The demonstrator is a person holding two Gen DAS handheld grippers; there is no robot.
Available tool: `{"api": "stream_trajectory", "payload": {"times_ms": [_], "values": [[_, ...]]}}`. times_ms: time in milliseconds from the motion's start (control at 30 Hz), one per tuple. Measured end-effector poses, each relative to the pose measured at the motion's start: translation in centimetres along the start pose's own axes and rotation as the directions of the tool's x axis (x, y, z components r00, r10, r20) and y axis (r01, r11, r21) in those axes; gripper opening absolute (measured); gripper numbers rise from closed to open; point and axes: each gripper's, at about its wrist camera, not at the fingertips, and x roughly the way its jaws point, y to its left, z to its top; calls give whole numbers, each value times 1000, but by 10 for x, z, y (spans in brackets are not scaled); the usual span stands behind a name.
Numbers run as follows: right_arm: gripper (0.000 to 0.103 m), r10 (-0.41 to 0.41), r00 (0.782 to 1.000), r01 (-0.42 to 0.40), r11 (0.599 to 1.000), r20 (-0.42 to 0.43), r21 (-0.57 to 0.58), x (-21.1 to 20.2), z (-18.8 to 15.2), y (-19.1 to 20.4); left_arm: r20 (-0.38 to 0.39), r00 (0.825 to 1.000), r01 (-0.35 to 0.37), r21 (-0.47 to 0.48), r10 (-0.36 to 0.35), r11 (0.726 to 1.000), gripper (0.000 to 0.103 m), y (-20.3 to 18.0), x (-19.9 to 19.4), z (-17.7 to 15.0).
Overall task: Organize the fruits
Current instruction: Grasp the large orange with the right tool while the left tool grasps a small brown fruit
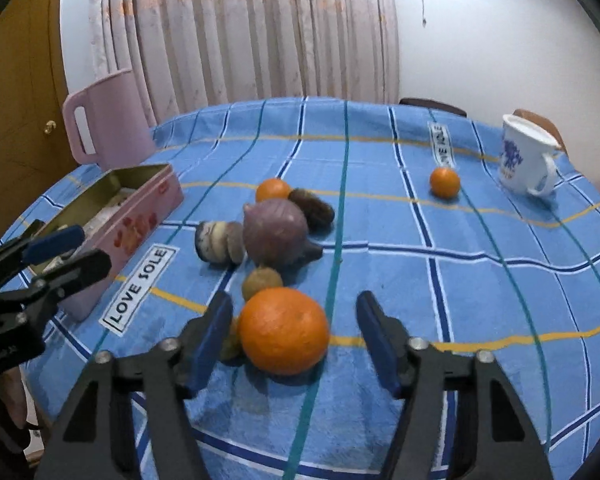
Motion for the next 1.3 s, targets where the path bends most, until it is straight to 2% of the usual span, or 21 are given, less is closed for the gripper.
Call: {"api": "stream_trajectory", "payload": {"times_ms": [67, 167, 333, 400, 500, 667, 833, 967, 1033, 1067, 1100, 1133, 1200, 1300], "values": [[57, 32, 999, -32, 999, -22, 18, 2, -3, -4, -1, 1000, 8, 0, -8, 1000, 62, -3, 0, 0], [50, 84, 996, -83, 996, -38, 40, 5, -3, -8, -1, 1000, 24, 16, -24, 1000, 62, -11, -1, -1], [50, 39, 999, -40, 998, 23, 41, -8, -5, -7, -3, 999, 44, 42, -44, 998, 62, -24, 1, -1], [49, -15, 999, 13, 999, 47, 43, -14, -6, -11, -12, 998, 55, 43, -54, 998, 62, -27, 4, 0], [49, -85, 994, 82, 995, 64, 49, -21, -8, -22, -32, 996, 86, 38, -85, 996, 62, -34, 10, 0], [49, -140, 987, 134, 988, 77, 74, -27, -9, -40, -83, 985, 153, 31, -150, 988, 62, -48, 24, -1], [50, -136, 988, 128, 987, 78, 101, -29, -10, -51, -128, 973, 198, 13, -194, 980, 62, -57, 36, -1], [50, -110, 991, 100, 987, 77, 122, -29, -10, -56, -136, 968, 218, 47, -210, 975, 62, -69, 39, -1], [50, -106, 991, 97, 988, 75, 121, -29, -10, -56, -157, 963, 228, 55, -217, 972, 54, -74, 45, -2], [50, -105, 992, 95, 988, 74, 119, -29, -10, -56, -175, 960, 230, 61, -216, 971, 42, -76, 48, -3], [49, -104, 992, 95, 989, 74, 117, -29, -11, -55, -193, 957, 232, 64, -217, 971, 38, -77, 51, -4], [49, -103, 992, 94, 989, 74, 116, -28, -11, -55, -201, 955, 236, 64, -219, 970, 37, -77, 53, -4], [49, -103, 992, 95, 990, 74, 107, -29, -11, -54, -202, 953, 243, 60, -227, 968, 30, -77, 53, -4], [50, -104, 991, 96, 991, 83, 92, -30, -12, -50, -189, 955, 243, 47, -230, 969, 30, -74, 50, -4]]}}
